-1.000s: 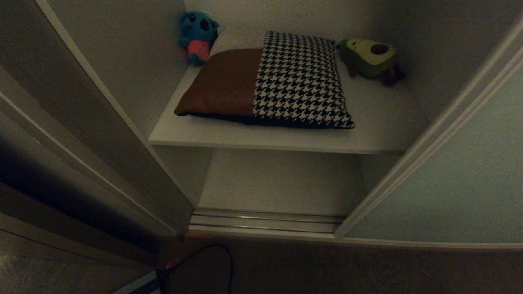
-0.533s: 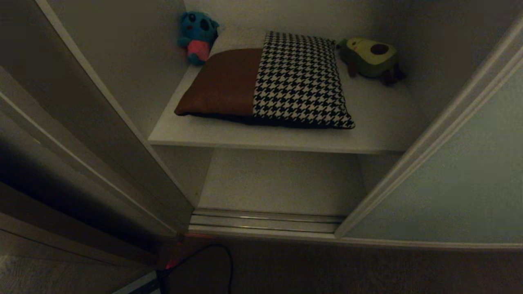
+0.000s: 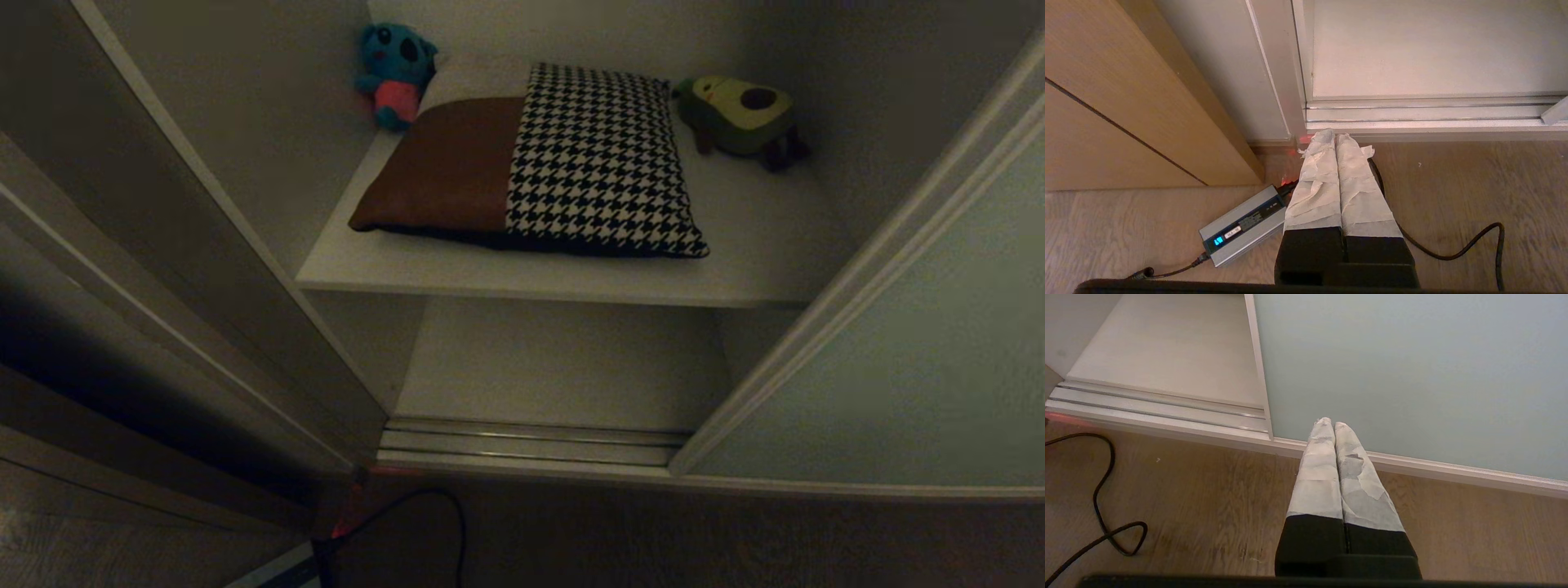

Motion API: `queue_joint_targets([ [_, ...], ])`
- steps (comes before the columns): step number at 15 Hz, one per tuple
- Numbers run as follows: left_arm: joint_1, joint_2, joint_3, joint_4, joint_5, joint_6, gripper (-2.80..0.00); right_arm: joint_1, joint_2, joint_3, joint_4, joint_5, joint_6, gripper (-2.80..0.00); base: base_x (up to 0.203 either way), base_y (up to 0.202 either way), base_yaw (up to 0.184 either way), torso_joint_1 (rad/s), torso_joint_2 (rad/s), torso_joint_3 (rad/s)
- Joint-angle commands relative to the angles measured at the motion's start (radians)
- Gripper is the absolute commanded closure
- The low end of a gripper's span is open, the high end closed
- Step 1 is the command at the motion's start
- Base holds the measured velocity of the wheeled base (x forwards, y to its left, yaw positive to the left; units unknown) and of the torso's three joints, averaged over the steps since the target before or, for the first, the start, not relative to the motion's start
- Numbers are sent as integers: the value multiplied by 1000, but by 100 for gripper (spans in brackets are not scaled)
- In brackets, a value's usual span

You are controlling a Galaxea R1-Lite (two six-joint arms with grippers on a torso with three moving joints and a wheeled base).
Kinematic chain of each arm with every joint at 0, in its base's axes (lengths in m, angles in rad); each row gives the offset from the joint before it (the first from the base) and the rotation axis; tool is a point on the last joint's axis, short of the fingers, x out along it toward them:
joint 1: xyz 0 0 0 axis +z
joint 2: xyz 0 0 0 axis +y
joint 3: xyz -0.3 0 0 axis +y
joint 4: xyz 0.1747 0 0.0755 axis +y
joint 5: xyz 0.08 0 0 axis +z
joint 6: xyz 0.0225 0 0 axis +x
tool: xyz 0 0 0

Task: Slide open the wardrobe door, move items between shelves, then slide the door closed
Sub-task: Open the door

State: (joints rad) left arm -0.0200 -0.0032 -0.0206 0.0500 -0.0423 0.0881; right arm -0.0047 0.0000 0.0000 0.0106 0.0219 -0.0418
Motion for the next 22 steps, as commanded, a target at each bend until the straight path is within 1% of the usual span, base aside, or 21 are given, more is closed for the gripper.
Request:
queue_joint_targets([
  [1,0,2,-1,1,-1,1,0,0,1,3,-1,1,-18,0,0,0,0,0,0,0],
  [2,0,2,-1,1,-1,0,0,0,1,3,-5,3,-41,0,0,0,0,0,0,0],
  [3,0,2,1,1,-1,1,0,0,2,-11,-9,12,-43,0,0,0,0,0,0,0],
  [4,0,2,0,1,-1,1,0,0,6,-50,-1,37,-30,0,0,0,0,0,0,0],
  [6,0,2,-1,1,-1,1,0,0,35,-219,53,89,20,0,0,0,0,0,0,0],
  [8,0,2,1,1,-1,1,0,0,59,-393,153,142,60,0,0,0,0,0,0,0],
  [10,0,2,0,1,-1,0,0,0,86,-526,237,221,94,0,0,0,0,0,0,0],
  [12,0,3,1,1,-1,0,0,0,151,-637,280,298,118,0,0,0,0,0,0,0],
  [17,0,2,1,1,-1,1,0,5,380,-926,304,467,254,0,0,0,0,0,0,0],
  [20,0,2,0,1,-1,-1,0,2,491,-1067,309,552,278,0,0,0,0,0,0,0],
  [22,0,3,0,1,-1,0,0,4,537,-1184,373,652,283,0,0,0,0,0,0,0],
])
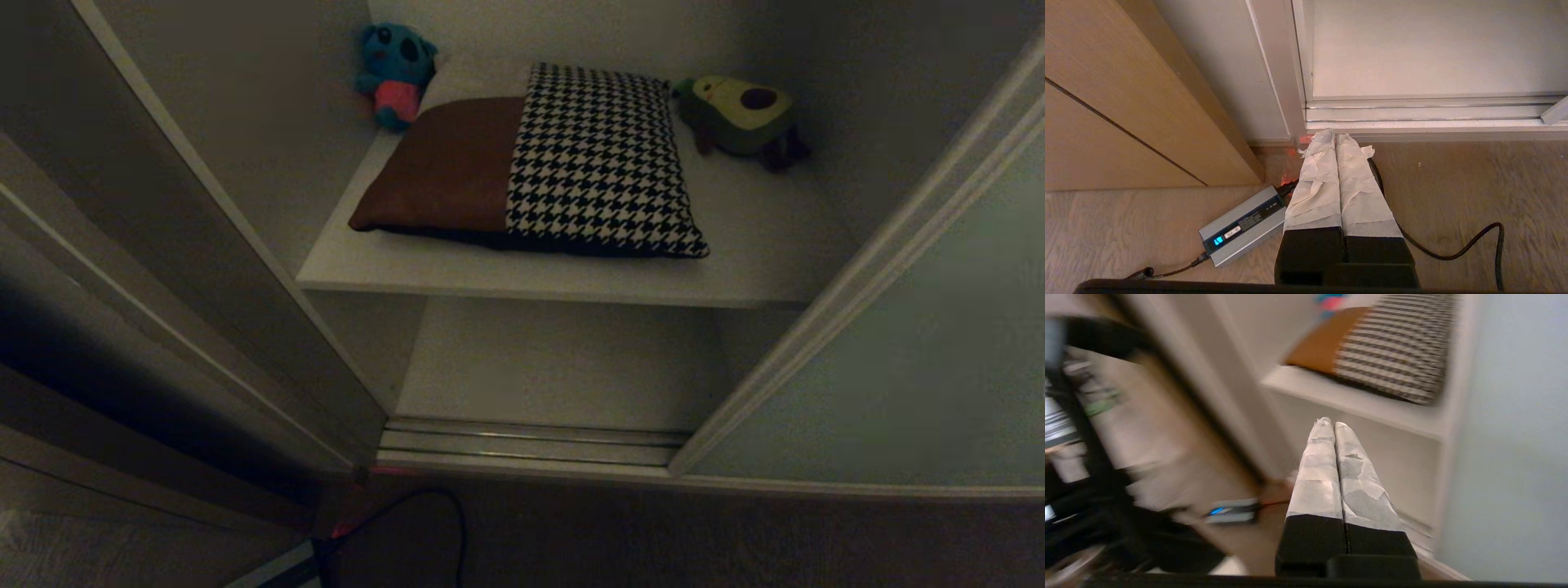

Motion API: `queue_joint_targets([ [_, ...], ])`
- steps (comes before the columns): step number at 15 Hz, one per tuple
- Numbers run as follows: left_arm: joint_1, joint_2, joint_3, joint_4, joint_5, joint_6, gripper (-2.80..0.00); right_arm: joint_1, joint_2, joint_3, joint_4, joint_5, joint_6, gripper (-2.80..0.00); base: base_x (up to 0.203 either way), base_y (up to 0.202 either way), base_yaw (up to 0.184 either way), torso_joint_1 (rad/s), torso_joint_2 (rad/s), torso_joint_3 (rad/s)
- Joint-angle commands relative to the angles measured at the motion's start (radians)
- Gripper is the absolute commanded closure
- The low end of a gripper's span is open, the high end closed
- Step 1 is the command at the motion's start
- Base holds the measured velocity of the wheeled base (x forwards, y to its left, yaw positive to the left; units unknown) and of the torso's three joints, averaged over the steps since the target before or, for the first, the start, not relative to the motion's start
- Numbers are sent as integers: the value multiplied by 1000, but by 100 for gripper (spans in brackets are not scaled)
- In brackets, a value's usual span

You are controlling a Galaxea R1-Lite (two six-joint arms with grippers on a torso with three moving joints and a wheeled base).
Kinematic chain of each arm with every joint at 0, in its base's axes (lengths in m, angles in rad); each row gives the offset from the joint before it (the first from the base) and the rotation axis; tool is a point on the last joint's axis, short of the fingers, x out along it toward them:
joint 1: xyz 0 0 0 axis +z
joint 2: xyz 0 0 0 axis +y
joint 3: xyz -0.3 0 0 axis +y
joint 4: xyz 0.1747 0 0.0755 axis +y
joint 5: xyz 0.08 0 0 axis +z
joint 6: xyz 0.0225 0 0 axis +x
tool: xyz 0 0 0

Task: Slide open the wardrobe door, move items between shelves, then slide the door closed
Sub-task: Open the door

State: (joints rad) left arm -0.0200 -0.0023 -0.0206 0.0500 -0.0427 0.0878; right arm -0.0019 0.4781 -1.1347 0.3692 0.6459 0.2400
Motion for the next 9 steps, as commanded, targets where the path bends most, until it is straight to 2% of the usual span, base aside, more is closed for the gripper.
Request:
queue_joint_targets([
  [1,0,2,0,1,0,0,0,5,85,-104,65,85,2,0,0,0,0,0,0,0],
  [3,0,1,-1,1,0,0,0,7,152,-183,122,116,2,0,0,0,0,0,0,0],
  [9,0,1,-1,1,0,0,0,-1,344,-381,138,126,-11,0,0,0,0,0,0,0],
])
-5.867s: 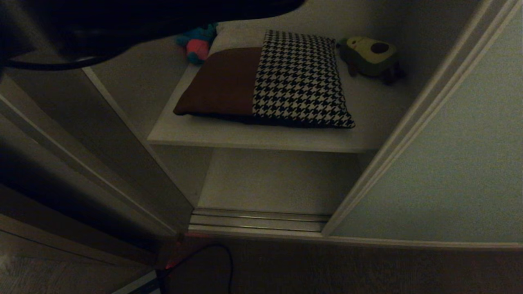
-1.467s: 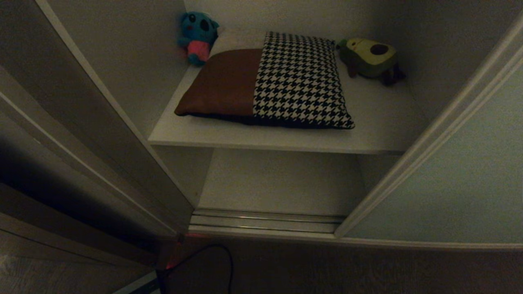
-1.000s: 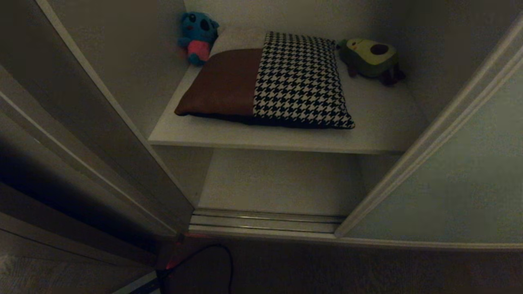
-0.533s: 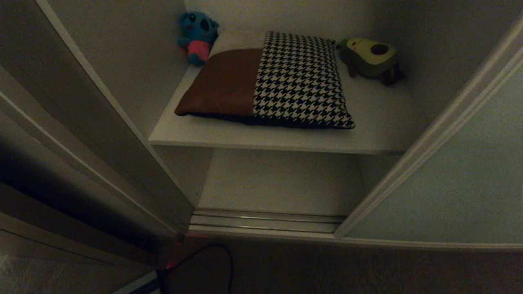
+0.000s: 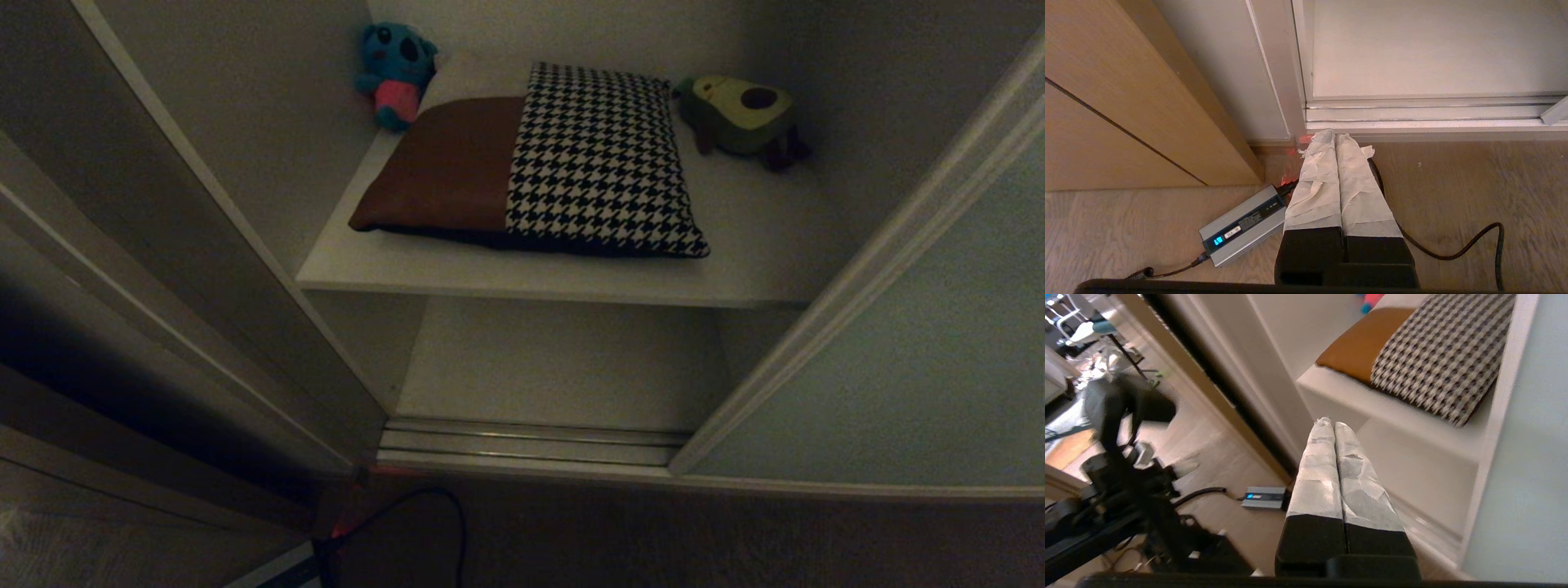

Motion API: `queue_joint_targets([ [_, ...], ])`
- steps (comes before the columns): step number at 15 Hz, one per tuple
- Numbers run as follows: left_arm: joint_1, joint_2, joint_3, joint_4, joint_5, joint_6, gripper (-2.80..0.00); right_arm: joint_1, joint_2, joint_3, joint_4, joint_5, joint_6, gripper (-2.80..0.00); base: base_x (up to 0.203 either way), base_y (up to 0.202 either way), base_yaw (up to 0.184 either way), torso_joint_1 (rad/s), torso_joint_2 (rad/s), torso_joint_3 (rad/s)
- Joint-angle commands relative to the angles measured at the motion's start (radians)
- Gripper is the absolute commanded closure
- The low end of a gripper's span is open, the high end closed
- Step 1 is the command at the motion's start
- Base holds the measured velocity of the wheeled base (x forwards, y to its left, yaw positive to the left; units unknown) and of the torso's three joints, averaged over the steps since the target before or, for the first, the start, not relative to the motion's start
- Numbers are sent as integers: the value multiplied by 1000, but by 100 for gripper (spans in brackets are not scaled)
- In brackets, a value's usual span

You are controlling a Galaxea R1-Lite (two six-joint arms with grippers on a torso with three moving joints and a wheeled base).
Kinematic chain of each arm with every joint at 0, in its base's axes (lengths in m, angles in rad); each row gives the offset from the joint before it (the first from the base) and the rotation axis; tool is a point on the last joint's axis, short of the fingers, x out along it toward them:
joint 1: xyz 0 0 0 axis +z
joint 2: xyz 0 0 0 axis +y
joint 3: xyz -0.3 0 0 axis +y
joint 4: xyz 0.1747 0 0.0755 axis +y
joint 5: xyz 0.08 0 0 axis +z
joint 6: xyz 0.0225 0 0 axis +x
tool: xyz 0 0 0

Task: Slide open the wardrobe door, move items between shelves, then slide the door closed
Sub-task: Open the door

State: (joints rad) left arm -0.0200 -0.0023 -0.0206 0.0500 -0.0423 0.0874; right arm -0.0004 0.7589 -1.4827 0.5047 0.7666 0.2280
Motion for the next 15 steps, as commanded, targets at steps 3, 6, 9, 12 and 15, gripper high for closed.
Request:
queue_joint_targets([
  [3,0,1,0,1,-1,1,0,-4,157,-118,1,8,-30,0,0,0,0,0,0,0],
  [6,0,1,0,1,-1,1,0,-4,240,-185,-3,36,-42,0,0,0,0,0,0,0],
  [9,0,1,1,1,-1,0,0,-3,303,-229,-9,38,-64,0,0,0,0,0,0,0],
  [12,0,1,1,1,-1,0,0,-3,328,-247,-12,24,-152,0,0,0,0,0,0,0],
  [15,0,1,0,1,-1,0,0,-2,365,-289,-12,-41,-202,0,0,0,0,0,0,0],
])
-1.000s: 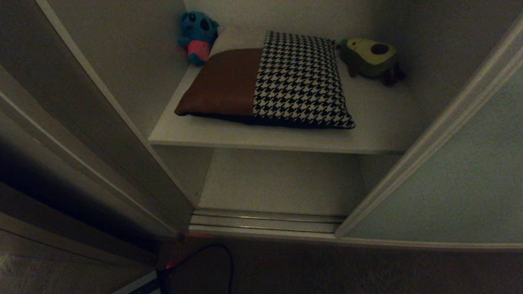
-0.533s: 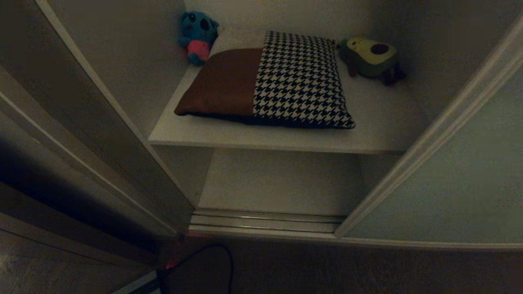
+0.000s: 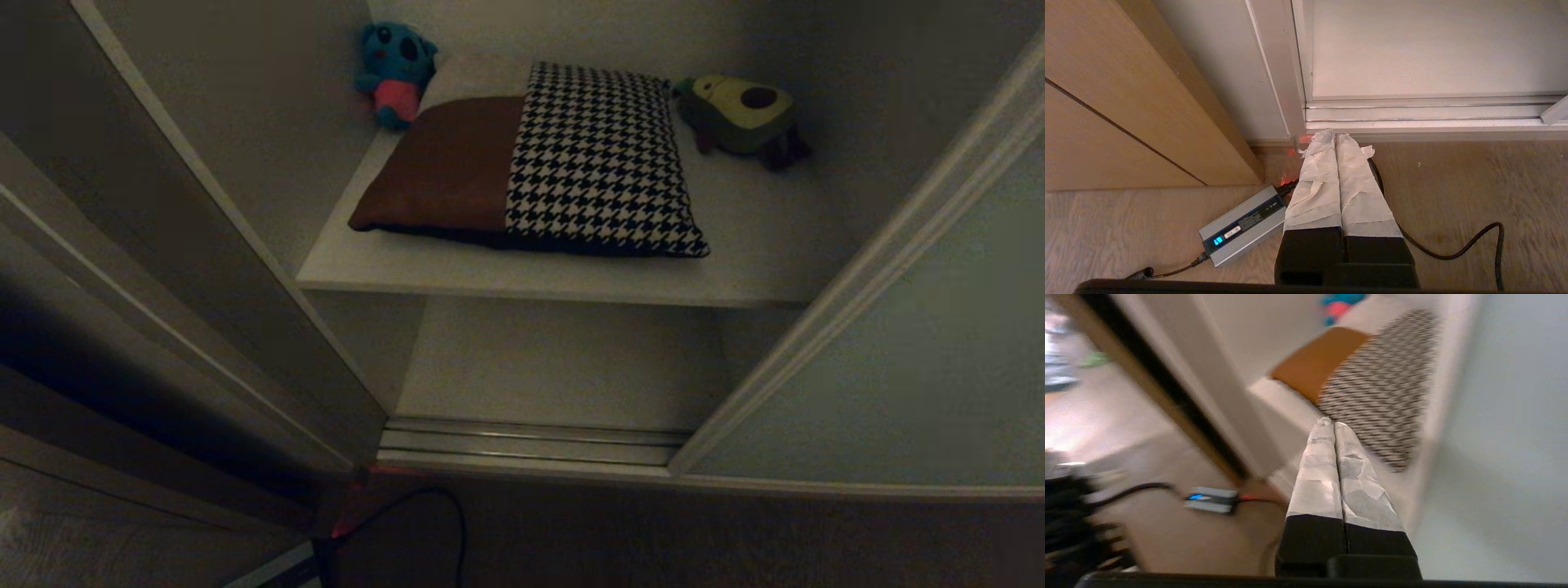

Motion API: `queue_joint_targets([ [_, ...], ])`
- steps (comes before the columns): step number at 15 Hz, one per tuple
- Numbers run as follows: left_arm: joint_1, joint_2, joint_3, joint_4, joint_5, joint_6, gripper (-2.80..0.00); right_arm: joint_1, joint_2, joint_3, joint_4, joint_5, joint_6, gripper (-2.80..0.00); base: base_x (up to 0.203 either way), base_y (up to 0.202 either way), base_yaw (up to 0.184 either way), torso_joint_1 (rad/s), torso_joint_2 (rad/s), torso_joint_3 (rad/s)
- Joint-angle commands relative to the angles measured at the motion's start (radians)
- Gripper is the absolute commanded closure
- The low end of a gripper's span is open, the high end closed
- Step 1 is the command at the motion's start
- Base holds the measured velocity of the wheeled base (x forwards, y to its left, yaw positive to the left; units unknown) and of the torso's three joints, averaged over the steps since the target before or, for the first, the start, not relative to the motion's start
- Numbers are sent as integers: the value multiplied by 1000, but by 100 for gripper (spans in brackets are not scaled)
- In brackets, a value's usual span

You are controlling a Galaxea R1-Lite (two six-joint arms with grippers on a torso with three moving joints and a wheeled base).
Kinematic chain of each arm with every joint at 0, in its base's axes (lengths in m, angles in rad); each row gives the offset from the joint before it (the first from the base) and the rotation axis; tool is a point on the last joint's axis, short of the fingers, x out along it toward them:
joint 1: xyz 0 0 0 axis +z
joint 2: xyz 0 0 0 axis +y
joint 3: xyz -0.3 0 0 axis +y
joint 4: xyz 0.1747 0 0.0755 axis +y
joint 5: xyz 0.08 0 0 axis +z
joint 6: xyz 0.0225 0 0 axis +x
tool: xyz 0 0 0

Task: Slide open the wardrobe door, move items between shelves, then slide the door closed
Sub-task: Open the door

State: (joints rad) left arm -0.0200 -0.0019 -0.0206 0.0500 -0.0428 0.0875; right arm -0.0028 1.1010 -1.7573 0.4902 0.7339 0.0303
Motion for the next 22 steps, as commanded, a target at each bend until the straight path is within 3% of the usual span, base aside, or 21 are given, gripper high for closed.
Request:
queue_joint_targets([
  [1,0,2,0,1,0,0,0,6,34,-34,2,-35,-17,0,0,0,0,0,0,0],
  [5,0,0,1,1,0,1,0,37,67,-48,4,-118,-106,0,0,0,0,0,0,0],
  [11,0,0,0,1,-1,1,0,141,104,-68,-35,-186,-100,0,0,0,0,0,0,0],
  [16,0,0,-1,1,0,0,0,223,141,-88,-59,-379,-104,0,0,0,0,0,0,0],
  [19,0,0,1,1,0,1,0,227,137,-88,-78,-391,-106,0,0,0,0,0,0,0],
  [22,0,0,1,1,0,1,0,227,125,-82,-78,-477,-104,0,0,0,0,0,0,0],
])
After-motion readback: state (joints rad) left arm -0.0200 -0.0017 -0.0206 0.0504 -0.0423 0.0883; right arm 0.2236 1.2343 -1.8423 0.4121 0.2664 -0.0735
